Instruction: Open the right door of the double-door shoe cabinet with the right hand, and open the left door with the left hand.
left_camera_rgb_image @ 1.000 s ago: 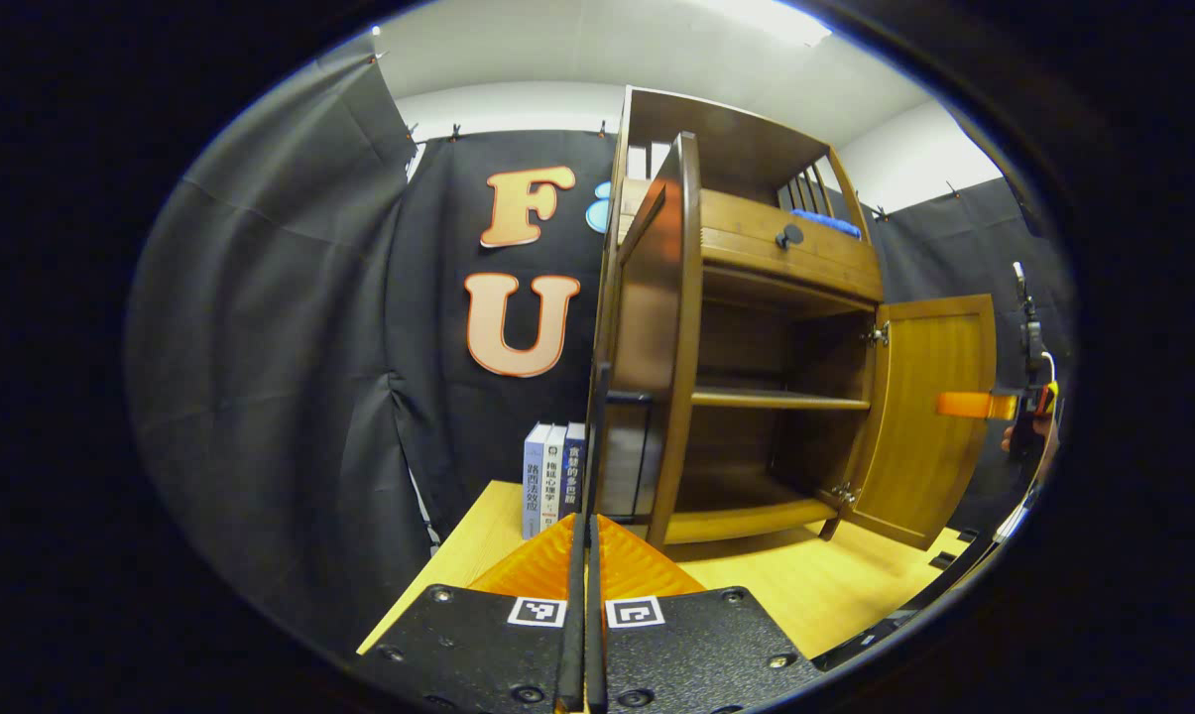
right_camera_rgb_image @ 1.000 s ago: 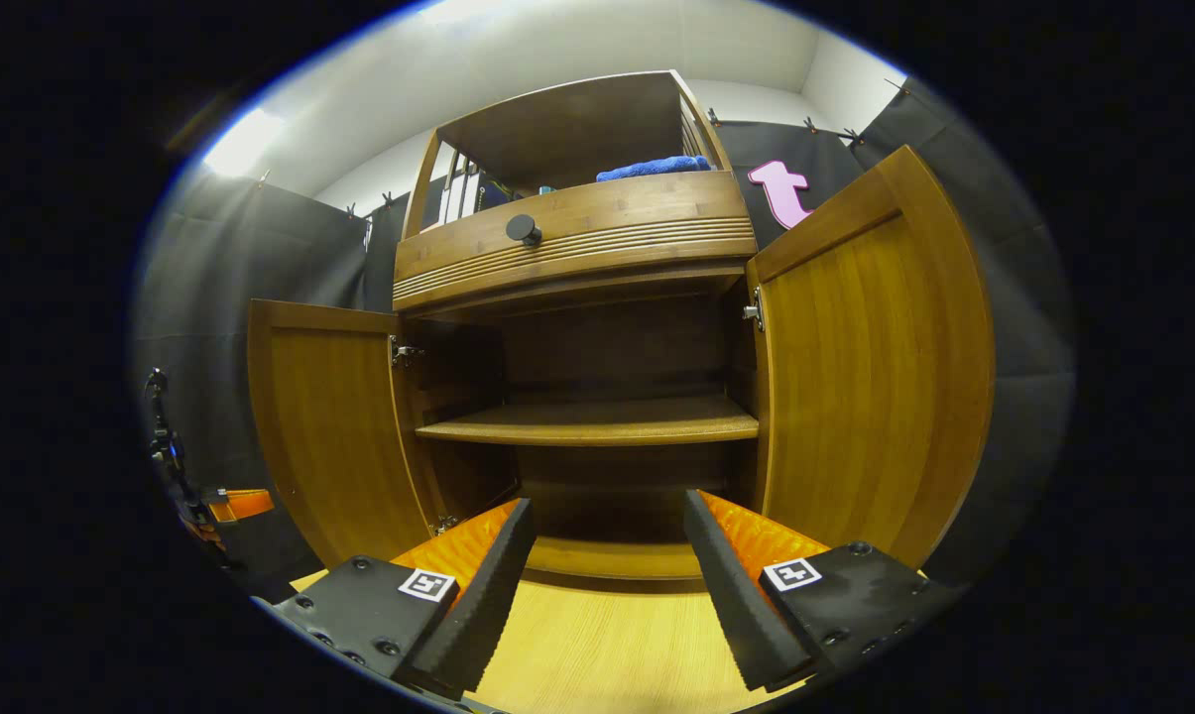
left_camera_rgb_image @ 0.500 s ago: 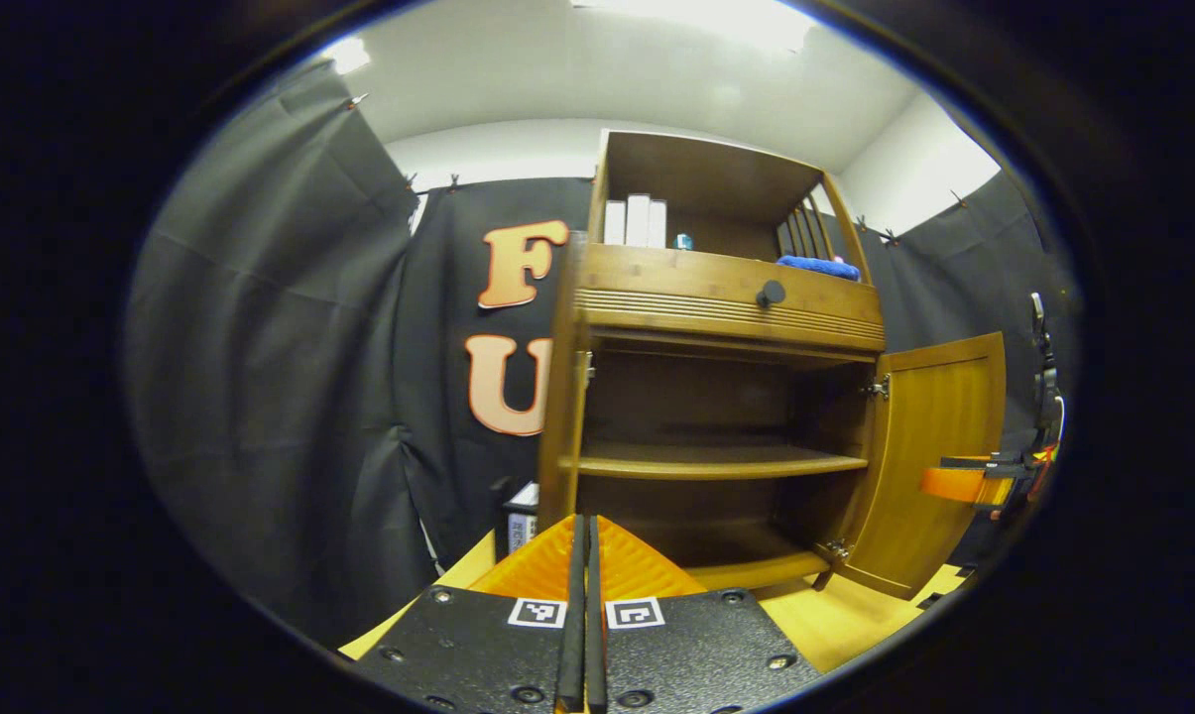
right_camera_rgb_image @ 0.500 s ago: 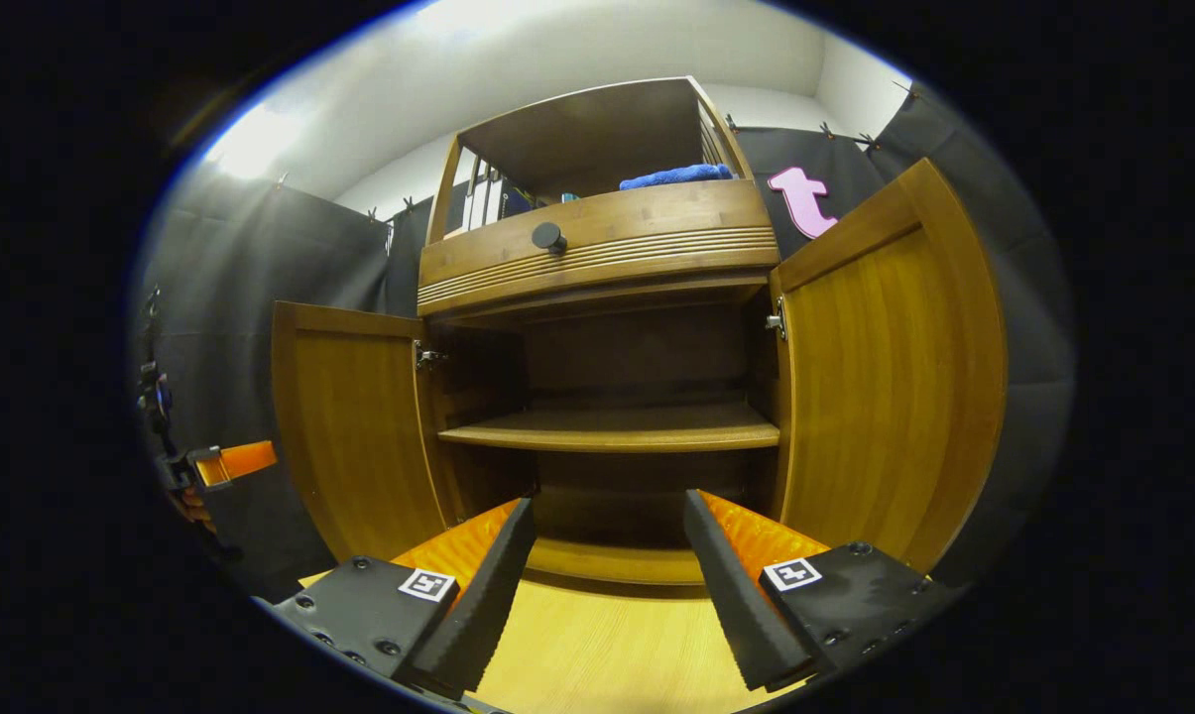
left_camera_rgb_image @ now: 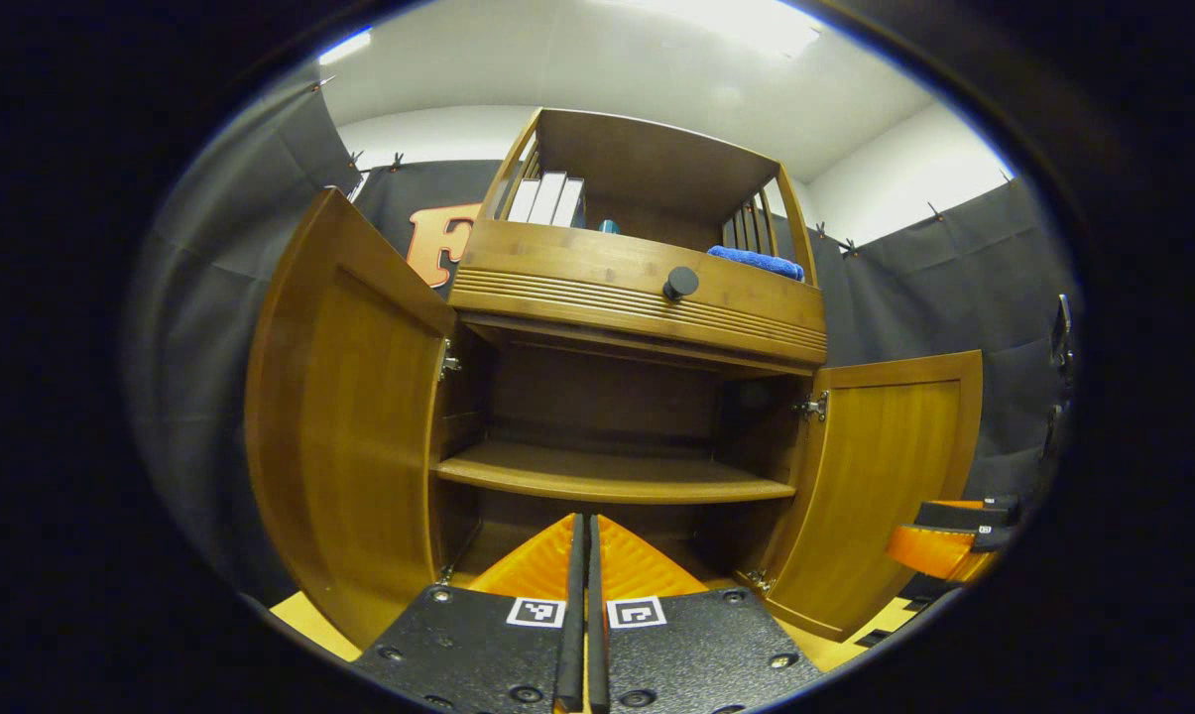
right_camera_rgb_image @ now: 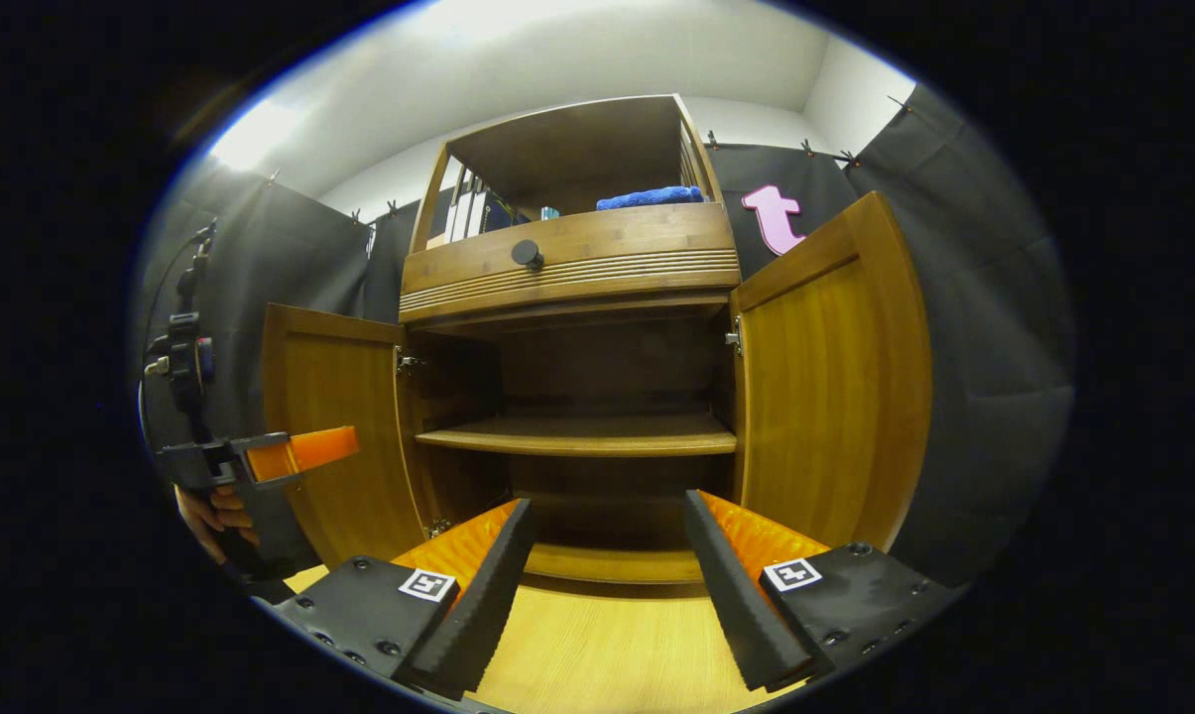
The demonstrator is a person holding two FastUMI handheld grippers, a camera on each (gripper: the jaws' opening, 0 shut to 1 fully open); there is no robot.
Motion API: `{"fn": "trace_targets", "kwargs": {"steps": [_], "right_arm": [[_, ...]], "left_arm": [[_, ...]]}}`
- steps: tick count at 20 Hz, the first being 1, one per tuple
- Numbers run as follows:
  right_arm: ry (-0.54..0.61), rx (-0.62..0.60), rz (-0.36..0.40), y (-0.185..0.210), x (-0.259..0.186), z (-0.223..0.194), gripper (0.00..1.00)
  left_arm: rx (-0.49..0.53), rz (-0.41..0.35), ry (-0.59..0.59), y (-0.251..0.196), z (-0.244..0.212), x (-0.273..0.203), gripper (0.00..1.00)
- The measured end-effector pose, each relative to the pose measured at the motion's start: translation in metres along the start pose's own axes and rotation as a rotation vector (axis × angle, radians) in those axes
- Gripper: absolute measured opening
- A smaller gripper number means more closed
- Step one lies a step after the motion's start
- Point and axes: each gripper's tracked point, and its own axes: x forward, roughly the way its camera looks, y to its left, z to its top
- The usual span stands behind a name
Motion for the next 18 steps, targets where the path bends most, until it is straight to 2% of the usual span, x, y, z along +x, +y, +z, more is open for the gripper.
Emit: {"fn": "trace_targets", "kwargs": {"steps": [1, 2, 4, 5, 9, 10, 13, 16, 17, 18], "right_arm": [[0.001, 0.004, -0.006, -0.001, -0.002, -0.001, 0.97], [0.001, 0.01, -0.011, -0.003, -0.004, -0.001, 0.97], [-0.002, 0.021, -0.024, -0.006, -0.007, -0.002, 0.97], [-0.004, 0.024, -0.031, -0.008, -0.008, -0.002, 0.97], [-0.01, 0.033, -0.044, -0.015, -0.011, -0.001, 0.97], [-0.011, 0.034, -0.045, -0.017, -0.011, 0.0, 0.97], [-0.017, 0.031, -0.044, -0.019, -0.01, 0.002, 0.97], [-0.019, 0.035, -0.035, -0.019, -0.009, 0.002, 1.0], [-0.018, 0.037, -0.032, -0.018, -0.009, 0.002, 0.88], [-0.017, 0.039, -0.03, -0.018, -0.009, 0.001, 0.97]], "left_arm": [[-0.011, 0.004, -0.003, 0.0, -0.002, 0.001, 0.1], [-0.014, 0.014, -0.006, -0.001, -0.003, 0.003, 0.02], [0.01, 0.038, -0.012, -0.006, -0.003, 0.009, 0.0], [0.024, 0.043, -0.015, -0.007, -0.004, 0.01, 0.06], [0.019, 0.025, -0.012, -0.016, -0.008, 0.011, 0.19], [0.014, 0.025, -0.005, -0.016, -0.01, 0.011, 0.3], [-0.005, 0.019, 0.008, -0.018, -0.015, 0.009, 0.48], [-0.021, 0.05, 0.004, -0.008, -0.015, 0.006, 0.75], [-0.025, 0.062, 0.003, -0.005, -0.016, 0.006, 0.83], [-0.03, 0.075, 0.001, -0.003, -0.015, 0.005, 0.92]]}}
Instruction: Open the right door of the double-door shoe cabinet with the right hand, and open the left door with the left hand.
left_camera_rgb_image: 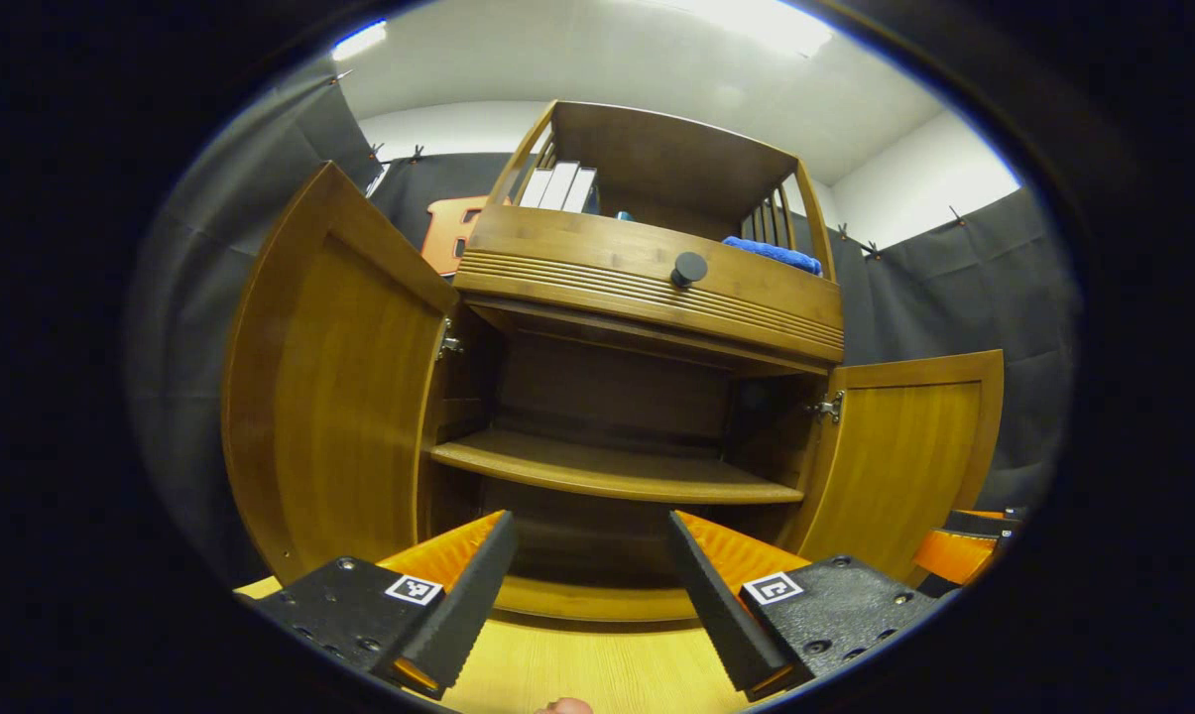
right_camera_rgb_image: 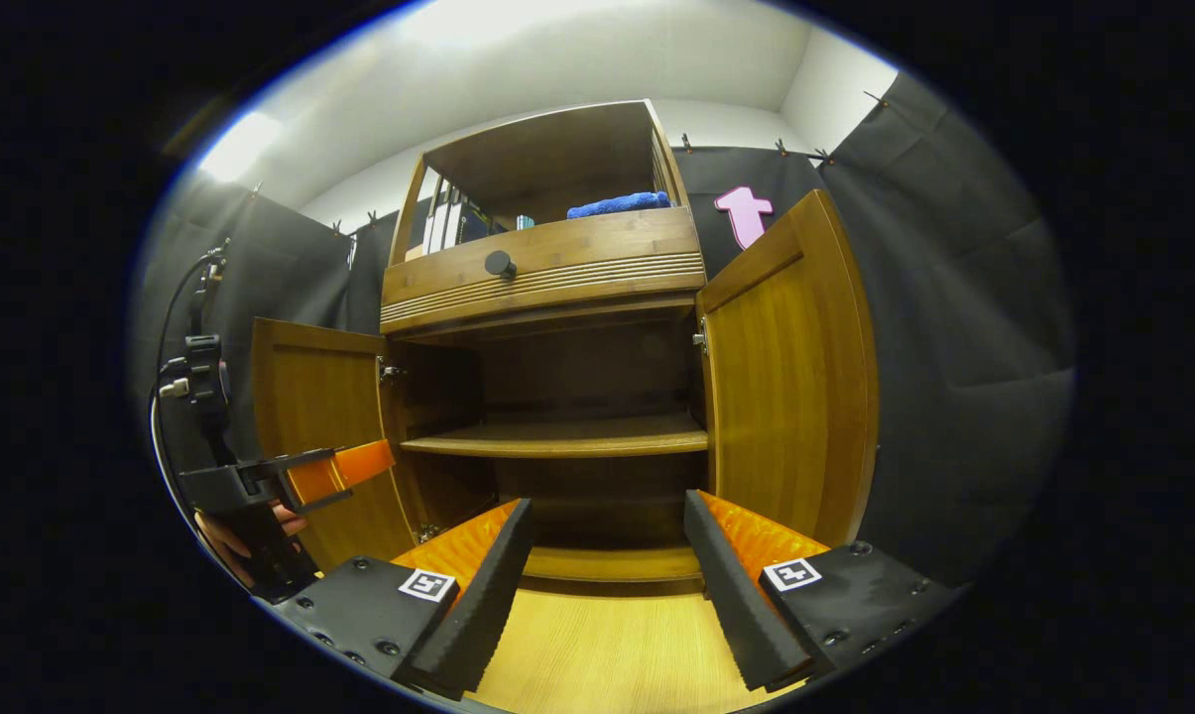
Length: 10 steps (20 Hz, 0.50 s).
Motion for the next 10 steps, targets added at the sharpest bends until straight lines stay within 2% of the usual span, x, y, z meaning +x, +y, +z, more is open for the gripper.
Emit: {"fn": "trace_targets", "kwargs": {"steps": [2, 3, 4, 5, 9, 10], "right_arm": [[0.002, 0.003, 0.005, 0.0006, 0.0009, -0.0008, 0.97], [0.002, 0.004, 0.006, 0.0015, 0.0018, -0.0006, 0.88], [0.003, 0.004, 0.006, 0.0013, 0.0016, -0.0016, 1.0], [0.003, 0.004, 0.005, 0.0013, 0.0021, -0.0011, 0.97], [0.004, 0.008, 0.004, 0.0025, 0.001, -0.0022, 0.97], [0.005, 0.009, 0.003, 0.0025, 0.0011, -0.0029, 0.97]], "left_arm": [[-0.01, 0.011, 0.002, 0.0057, -0.0018, -0.0012, 0.92], [-0.015, 0.015, 0.001, 0.0066, -0.0011, -0.0015, 0.92], [-0.018, 0.018, -0.002, 0.0087, -0.0002, -0.0016, 0.95], [-0.02, 0.023, -0.002, 0.0076, 0.0023, 0.0014, 0.95], [-0.003, 0.028, 0.005, 0.0102, 0.0007, 0.0009, 0.95], [0.0, 0.026, 0.005, 0.0102, 0.0008, 0.0002, 0.92]]}}
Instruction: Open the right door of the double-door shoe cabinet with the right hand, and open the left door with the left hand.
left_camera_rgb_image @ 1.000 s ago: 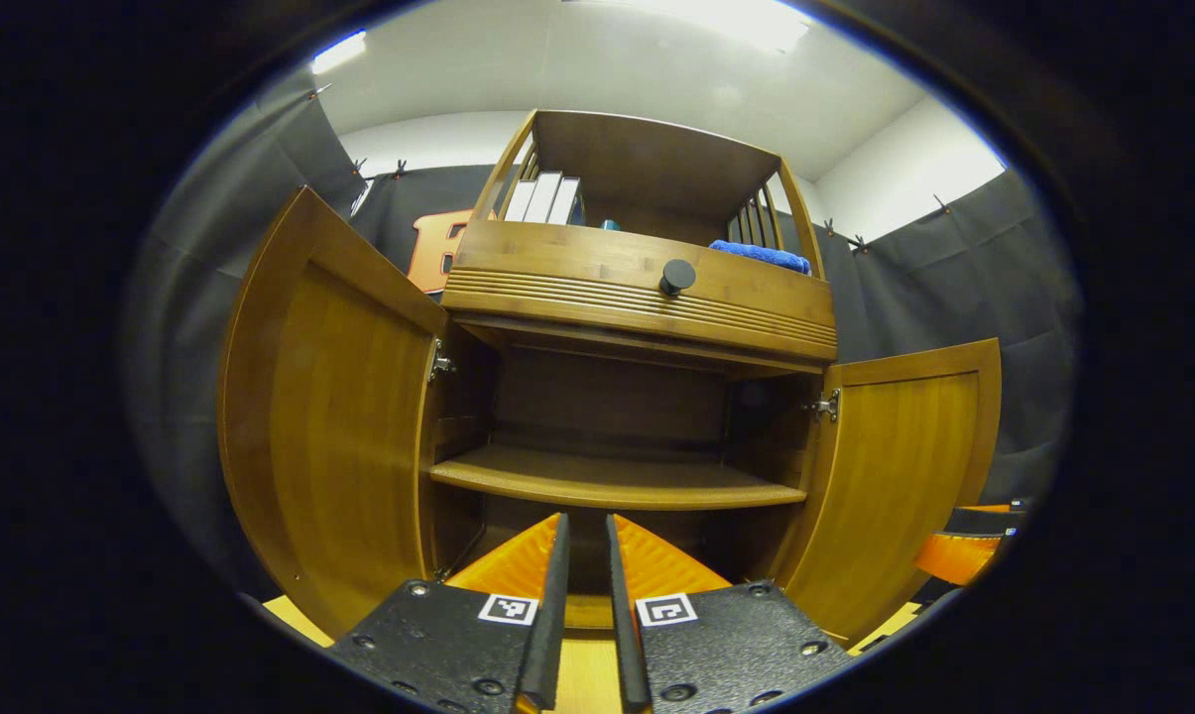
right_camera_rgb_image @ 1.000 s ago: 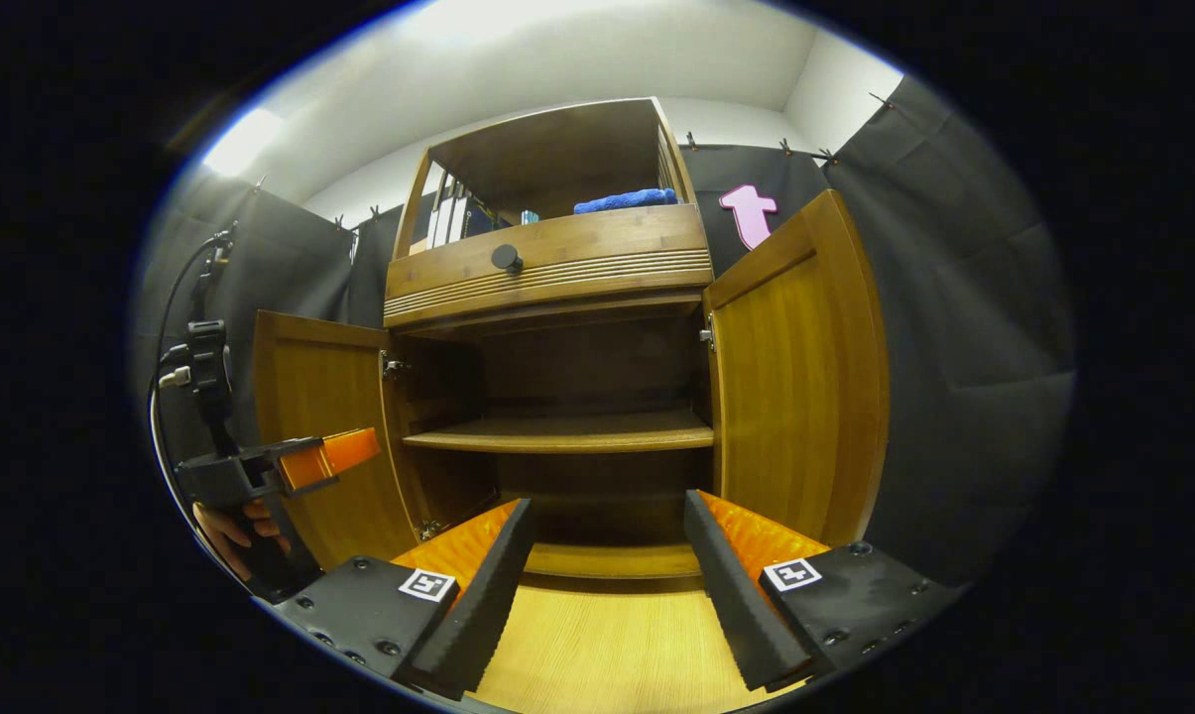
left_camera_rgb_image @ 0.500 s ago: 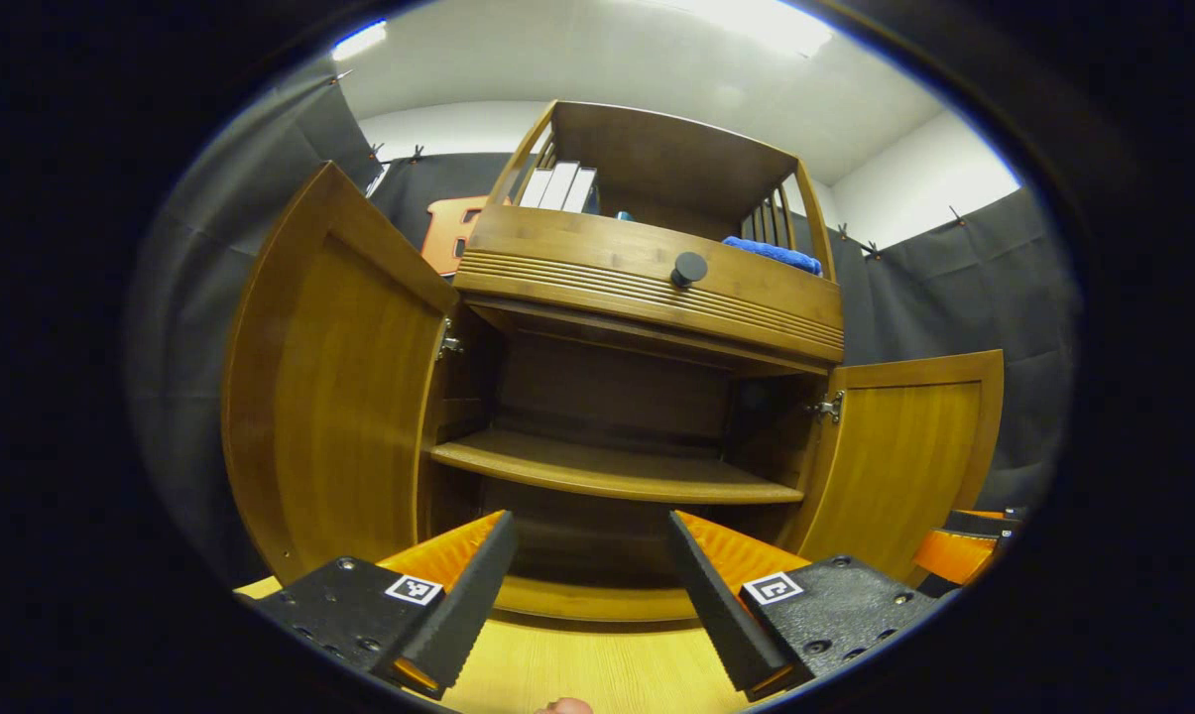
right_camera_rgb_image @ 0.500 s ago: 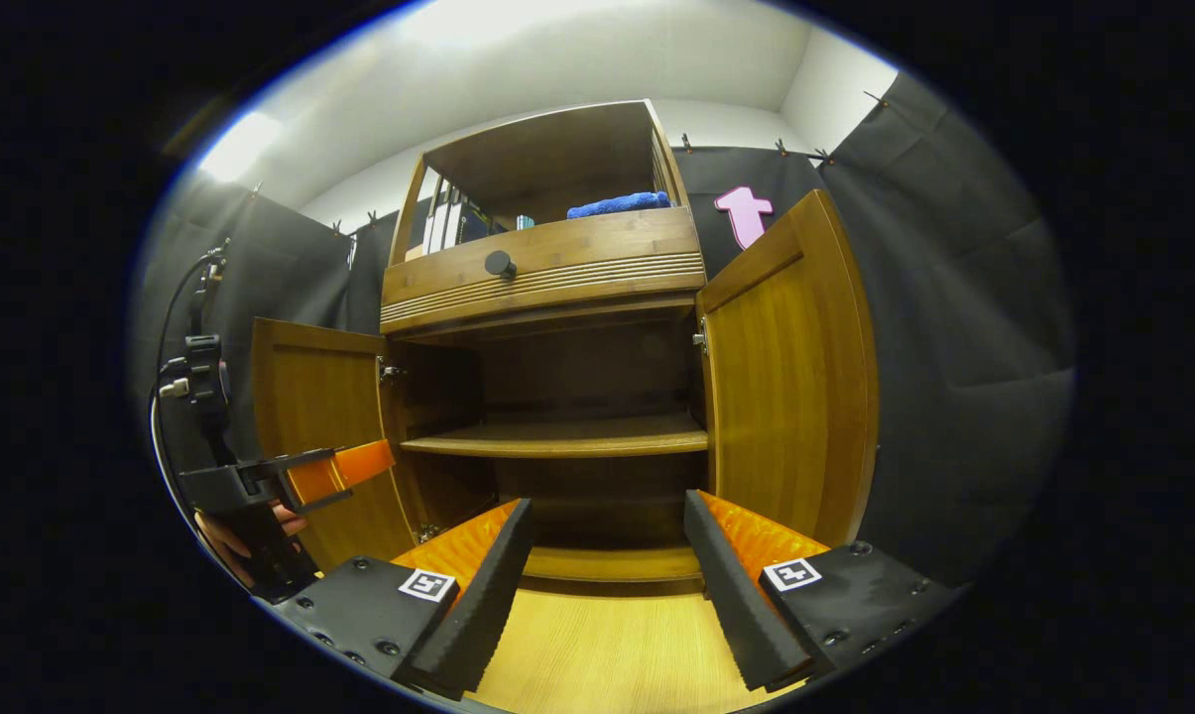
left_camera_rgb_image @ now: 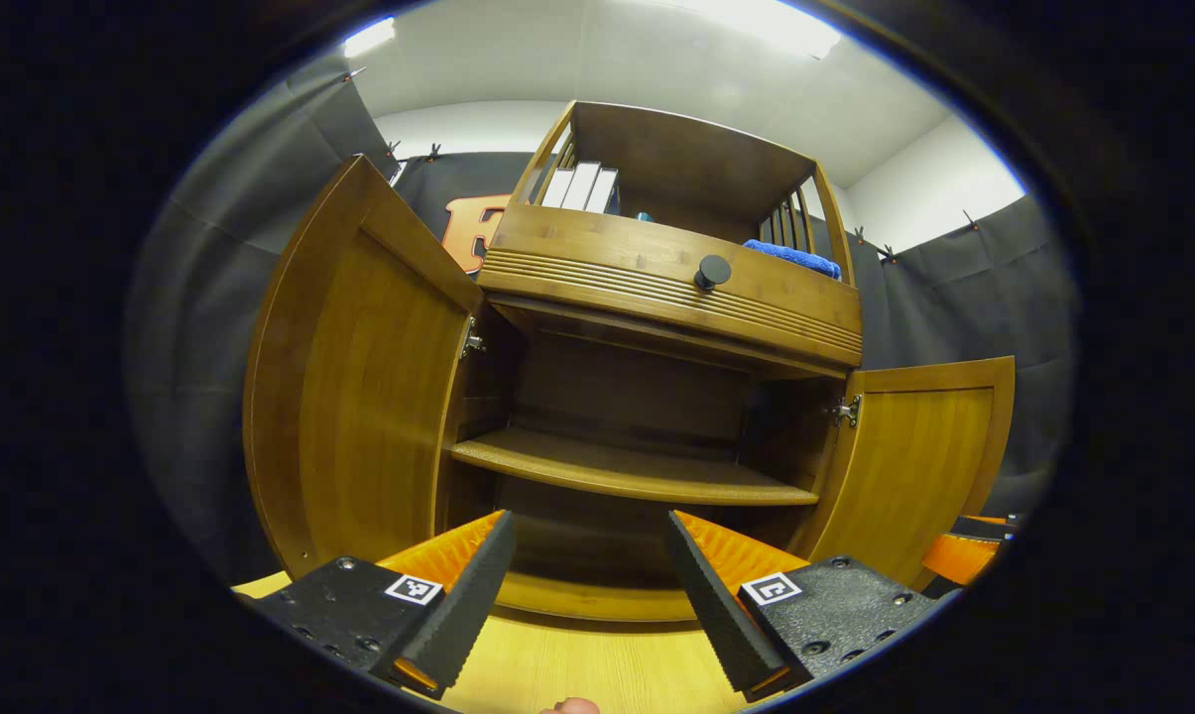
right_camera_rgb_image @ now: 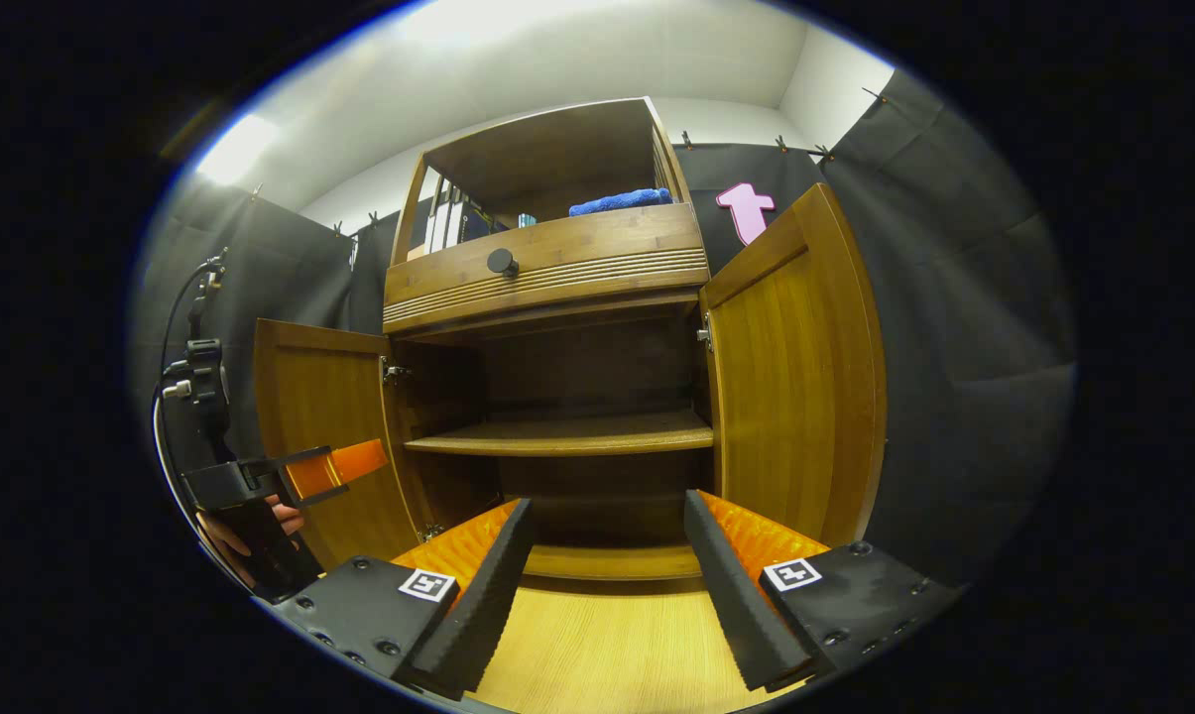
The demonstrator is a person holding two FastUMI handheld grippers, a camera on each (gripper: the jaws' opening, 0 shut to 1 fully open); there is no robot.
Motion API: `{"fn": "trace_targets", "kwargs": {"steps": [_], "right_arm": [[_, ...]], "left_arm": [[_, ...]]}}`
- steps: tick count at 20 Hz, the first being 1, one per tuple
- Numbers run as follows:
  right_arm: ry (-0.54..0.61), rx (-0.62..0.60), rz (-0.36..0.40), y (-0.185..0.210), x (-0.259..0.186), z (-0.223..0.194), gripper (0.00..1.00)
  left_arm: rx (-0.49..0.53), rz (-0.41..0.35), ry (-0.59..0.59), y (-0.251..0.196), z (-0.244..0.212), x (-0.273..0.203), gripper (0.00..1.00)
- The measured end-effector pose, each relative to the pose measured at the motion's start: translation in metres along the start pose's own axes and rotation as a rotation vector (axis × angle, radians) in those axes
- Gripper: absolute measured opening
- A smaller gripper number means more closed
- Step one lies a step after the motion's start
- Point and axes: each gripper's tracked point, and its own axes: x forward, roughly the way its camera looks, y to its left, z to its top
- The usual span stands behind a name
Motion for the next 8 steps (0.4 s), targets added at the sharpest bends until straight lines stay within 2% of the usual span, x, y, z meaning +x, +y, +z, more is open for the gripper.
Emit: {"fn": "trace_targets", "kwargs": {"steps": [2, 3, 6, 7, 8], "right_arm": [[0.003, 0.002, -0.004, -0.0002, -0.0015, -0.0009, 1.0], [0.003, 0.004, -0.006, -0.0009, -0.0006, -0.0009, 0.97], [0.004, 0.01, -0.014, -0.0031, -0.0009, -0.001, 0.97], [0.005, 0.012, -0.017, -0.0037, -0.001, -0.0021, 0.97], [0.004, 0.013, -0.02, -0.0047, -0.0008, -0.002, 0.97]], "left_arm": [[-0.005, -0.01, 0.002, -0.0021, -0.0007, -0.0005, 0.95], [-0.006, -0.014, 0.003, -0.0027, -0.001, -0.0018, 0.95], [0.01, -0.017, -0.003, -0.0017, 0.0004, -0.0025, 0.95], [0.011, -0.022, -0.005, -0.0029, 0.0003, -0.0038, 0.92], [0.011, -0.027, -0.007, -0.0031, 0.0013, -0.004, 0.95]]}}
